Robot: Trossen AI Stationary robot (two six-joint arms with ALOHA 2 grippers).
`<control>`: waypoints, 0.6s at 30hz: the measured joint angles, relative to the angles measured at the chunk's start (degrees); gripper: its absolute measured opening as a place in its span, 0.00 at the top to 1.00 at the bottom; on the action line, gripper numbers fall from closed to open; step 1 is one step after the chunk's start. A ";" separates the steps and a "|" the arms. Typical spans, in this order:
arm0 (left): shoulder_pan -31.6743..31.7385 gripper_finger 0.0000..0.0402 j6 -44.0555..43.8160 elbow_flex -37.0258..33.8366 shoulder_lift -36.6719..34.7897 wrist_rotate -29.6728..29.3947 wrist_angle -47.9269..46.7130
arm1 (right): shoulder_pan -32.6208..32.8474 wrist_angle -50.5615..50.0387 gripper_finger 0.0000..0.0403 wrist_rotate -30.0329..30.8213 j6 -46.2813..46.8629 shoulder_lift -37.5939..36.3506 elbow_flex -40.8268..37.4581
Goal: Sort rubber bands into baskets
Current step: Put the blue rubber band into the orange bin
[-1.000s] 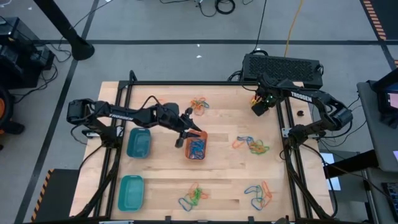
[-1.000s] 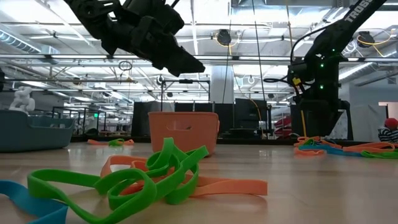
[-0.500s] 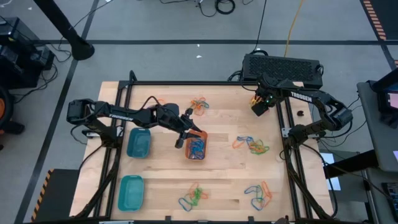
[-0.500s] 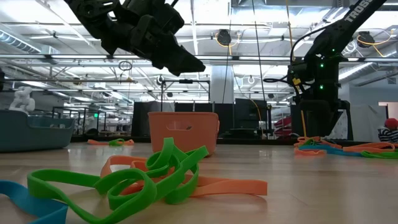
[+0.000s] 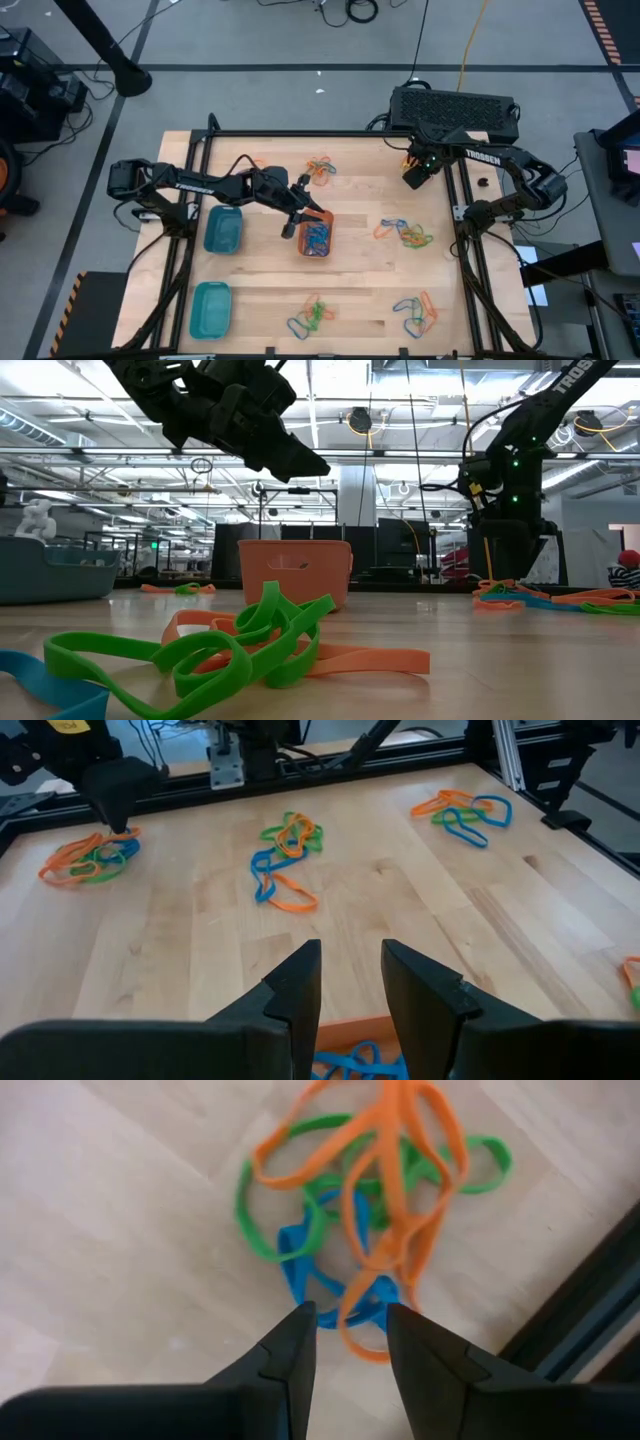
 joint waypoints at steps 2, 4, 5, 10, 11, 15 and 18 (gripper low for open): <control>0.00 0.71 0.01 0.00 0.00 0.00 0.42 | 1.25 -0.01 0.71 0.09 0.07 0.00 0.00; 0.00 0.71 0.01 0.02 0.00 0.00 1.24 | 2.57 0.00 0.71 0.11 0.07 0.00 0.01; 0.00 0.71 0.02 0.02 0.00 0.00 1.62 | 3.12 -0.02 0.71 0.11 0.07 0.00 0.01; 0.00 0.71 0.13 0.02 0.00 -0.60 3.53 | 4.92 -0.63 0.71 1.69 -3.52 0.00 0.95; 0.03 0.71 0.30 0.02 0.00 -0.69 3.98 | 5.16 -0.84 0.71 2.77 -6.19 0.00 1.43; 0.04 0.71 0.33 0.02 0.00 -0.74 4.63 | 5.28 -3.08 0.71 4.59 -16.01 0.00 2.21; 0.04 0.71 0.09 0.03 0.00 -0.74 3.73 | 5.26 -5.67 0.71 4.69 -20.47 0.00 2.22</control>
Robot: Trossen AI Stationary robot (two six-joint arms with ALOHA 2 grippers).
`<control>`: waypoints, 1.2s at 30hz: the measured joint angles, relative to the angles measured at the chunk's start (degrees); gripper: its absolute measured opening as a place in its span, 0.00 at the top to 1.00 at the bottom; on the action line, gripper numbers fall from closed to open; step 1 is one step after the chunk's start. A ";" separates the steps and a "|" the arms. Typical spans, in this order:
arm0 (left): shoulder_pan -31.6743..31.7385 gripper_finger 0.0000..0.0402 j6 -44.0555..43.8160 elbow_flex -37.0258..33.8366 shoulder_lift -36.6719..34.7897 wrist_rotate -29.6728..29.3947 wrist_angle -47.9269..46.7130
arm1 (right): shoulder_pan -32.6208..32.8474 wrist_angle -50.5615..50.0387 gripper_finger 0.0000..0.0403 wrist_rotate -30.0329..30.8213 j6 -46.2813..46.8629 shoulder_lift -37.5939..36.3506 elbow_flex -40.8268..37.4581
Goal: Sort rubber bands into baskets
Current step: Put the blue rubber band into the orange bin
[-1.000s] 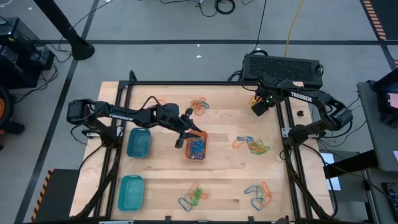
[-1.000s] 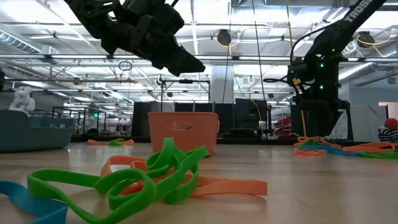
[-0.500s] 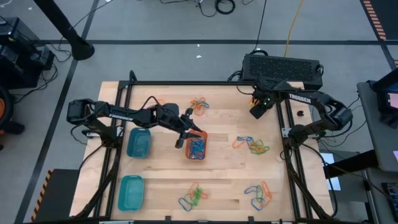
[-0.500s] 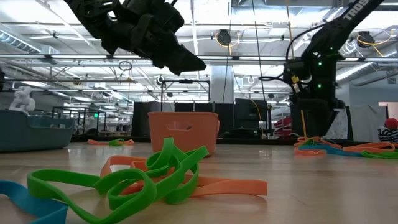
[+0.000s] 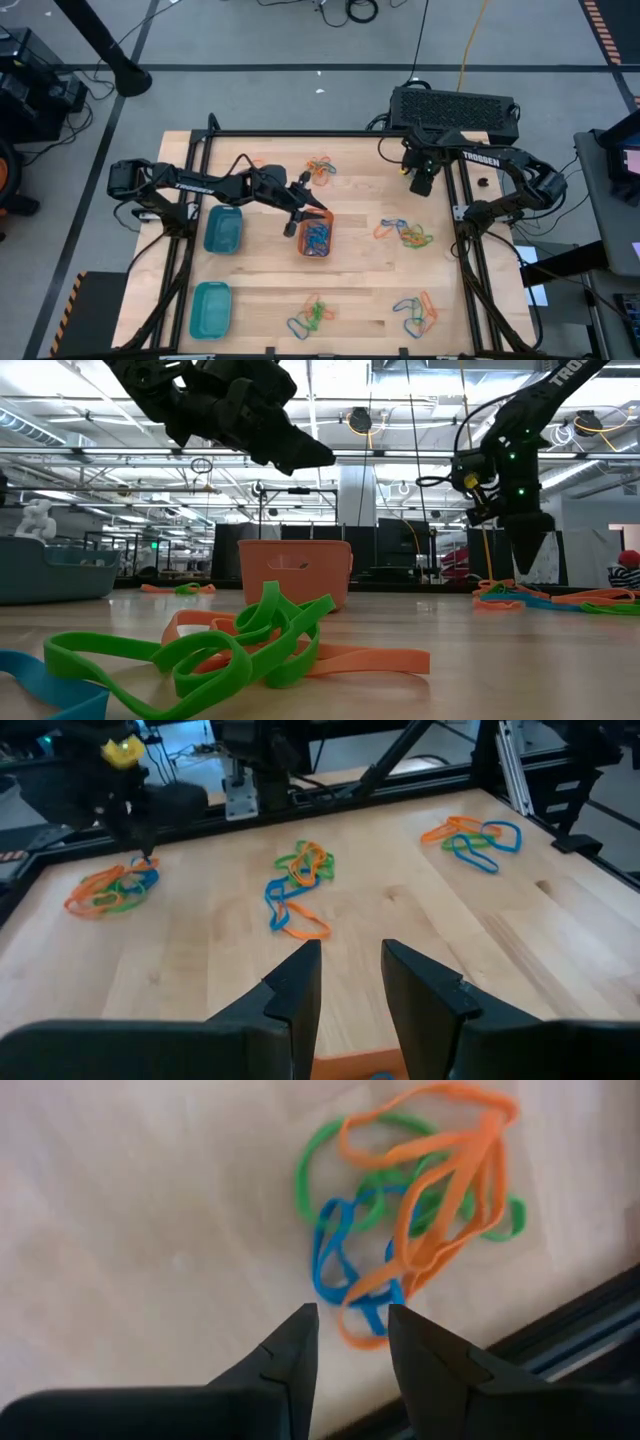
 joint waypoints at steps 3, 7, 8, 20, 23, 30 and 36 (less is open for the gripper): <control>0.04 0.71 0.28 0.00 0.00 0.00 -0.48 | 0.00 -0.88 0.71 -0.01 -0.81 0.00 -0.01; 0.09 0.71 0.24 0.01 0.00 0.00 -0.92 | 0.00 0.33 0.71 0.27 -0.65 0.00 -0.01; 0.09 0.71 0.24 0.01 0.00 0.00 -0.92 | 0.00 1.13 0.71 1.37 -0.46 0.00 -0.01; 0.11 0.71 0.24 0.01 0.00 0.02 -1.05 | -0.56 -0.53 0.71 3.63 -4.27 3.65 0.10; 0.11 0.71 0.24 0.01 0.00 0.02 -1.00 | -0.59 0.79 0.71 8.98 -3.72 8.61 0.09; 0.26 0.71 0.34 0.01 0.00 0.02 -1.31 | -0.56 3.98 0.71 9.98 -2.39 13.63 0.06; 1.14 0.71 0.39 0.01 0.00 0.02 -1.33 | -0.60 4.41 0.72 10.23 -2.78 13.92 0.10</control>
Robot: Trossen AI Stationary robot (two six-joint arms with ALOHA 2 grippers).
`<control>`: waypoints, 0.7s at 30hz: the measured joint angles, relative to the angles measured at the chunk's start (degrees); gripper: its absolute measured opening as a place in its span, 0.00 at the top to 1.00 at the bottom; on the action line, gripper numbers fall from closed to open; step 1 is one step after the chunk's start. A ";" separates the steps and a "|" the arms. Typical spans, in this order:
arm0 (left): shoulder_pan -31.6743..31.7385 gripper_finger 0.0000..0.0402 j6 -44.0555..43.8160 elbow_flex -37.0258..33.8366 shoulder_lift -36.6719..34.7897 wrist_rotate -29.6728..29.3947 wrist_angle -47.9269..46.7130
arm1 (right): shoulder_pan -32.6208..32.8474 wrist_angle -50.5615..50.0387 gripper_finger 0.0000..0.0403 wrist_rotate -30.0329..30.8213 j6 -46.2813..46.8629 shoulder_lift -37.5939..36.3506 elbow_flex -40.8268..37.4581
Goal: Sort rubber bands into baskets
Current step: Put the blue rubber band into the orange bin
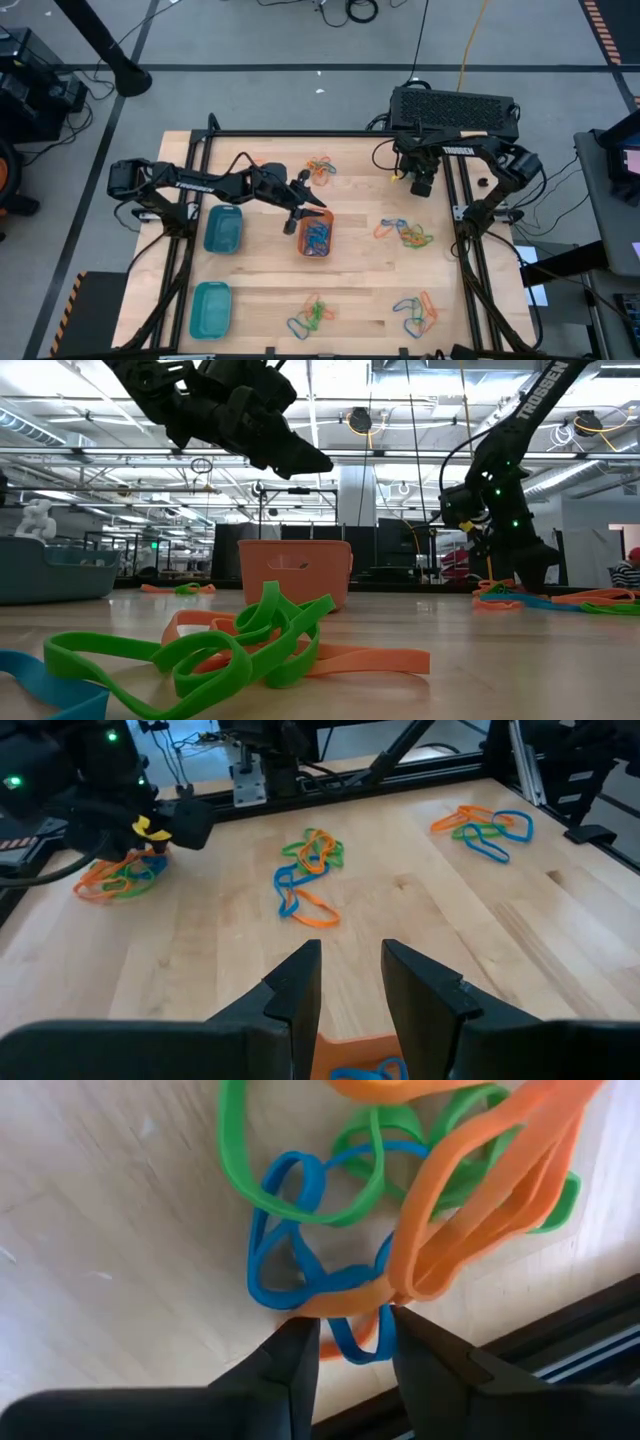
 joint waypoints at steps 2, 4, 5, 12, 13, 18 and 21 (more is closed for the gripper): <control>0.21 0.71 0.00 0.00 0.00 0.00 0.00 | 0.01 -0.50 0.75 -0.02 0.21 0.00 0.00; 0.23 0.71 0.00 -0.01 0.00 0.00 0.00 | 0.01 -0.84 0.79 -0.14 0.26 0.00 0.00; 0.23 0.71 0.00 0.00 0.00 0.00 0.00 | 0.01 -0.93 0.82 -0.21 0.29 0.00 0.03; 0.23 0.71 0.00 0.00 0.00 0.00 0.23 | 0.08 -7.27 0.98 0.20 3.33 0.06 5.33; 0.23 0.71 0.00 -0.01 0.00 0.00 0.26 | 0.08 -8.26 0.98 0.03 3.86 -0.07 6.25; 0.21 0.71 0.64 0.00 0.00 0.00 0.19 | 0.67 -13.40 0.99 -1.24 5.61 -0.33 10.29; 0.21 0.71 0.94 0.00 0.00 0.00 0.09 | 1.99 -16.90 1.00 -1.54 7.34 -0.33 12.56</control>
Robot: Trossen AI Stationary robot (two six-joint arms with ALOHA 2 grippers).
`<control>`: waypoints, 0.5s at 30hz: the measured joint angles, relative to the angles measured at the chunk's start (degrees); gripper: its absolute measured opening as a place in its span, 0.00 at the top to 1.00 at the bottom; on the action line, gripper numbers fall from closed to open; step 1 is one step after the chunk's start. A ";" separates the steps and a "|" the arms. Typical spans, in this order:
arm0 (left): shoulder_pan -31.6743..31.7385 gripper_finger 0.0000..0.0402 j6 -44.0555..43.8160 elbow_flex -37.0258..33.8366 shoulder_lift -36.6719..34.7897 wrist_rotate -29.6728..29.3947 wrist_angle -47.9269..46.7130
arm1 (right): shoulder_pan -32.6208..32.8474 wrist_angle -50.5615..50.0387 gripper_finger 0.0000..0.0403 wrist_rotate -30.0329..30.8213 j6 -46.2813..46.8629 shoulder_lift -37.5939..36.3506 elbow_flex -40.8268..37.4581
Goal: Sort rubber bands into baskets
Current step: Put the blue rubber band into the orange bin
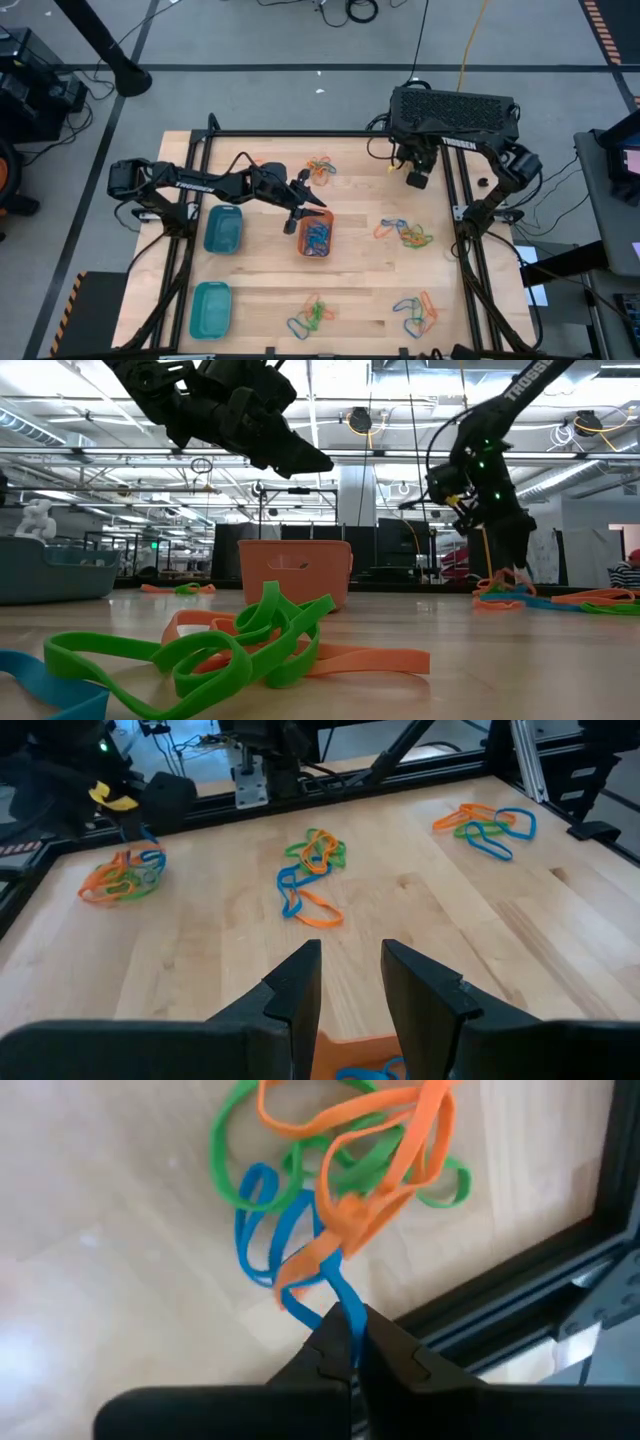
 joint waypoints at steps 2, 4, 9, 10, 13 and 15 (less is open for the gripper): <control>0.00 0.71 0.02 0.00 0.00 0.01 0.02 | 1.10 -2.10 1.00 -0.07 1.05 -0.35 1.58; 0.00 0.71 0.02 -0.02 0.00 0.00 0.14 | 2.43 -3.71 1.00 -0.07 2.19 -1.34 3.57; -0.17 0.71 -0.02 0.00 0.00 0.02 0.40 | 6.62 -5.98 1.00 -0.08 4.57 -6.22 7.94; -0.27 0.71 -0.02 0.00 0.00 0.02 0.65 | 7.52 -5.80 1.00 -0.43 4.95 -7.55 8.54; -0.87 0.71 -0.04 0.00 0.07 0.02 2.25 | 10.69 -4.15 1.00 -3.56 5.53 -11.31 9.64; -1.63 0.71 -0.04 0.00 0.87 0.04 4.33 | 12.67 -2.00 1.00 -6.02 6.29 -13.66 9.65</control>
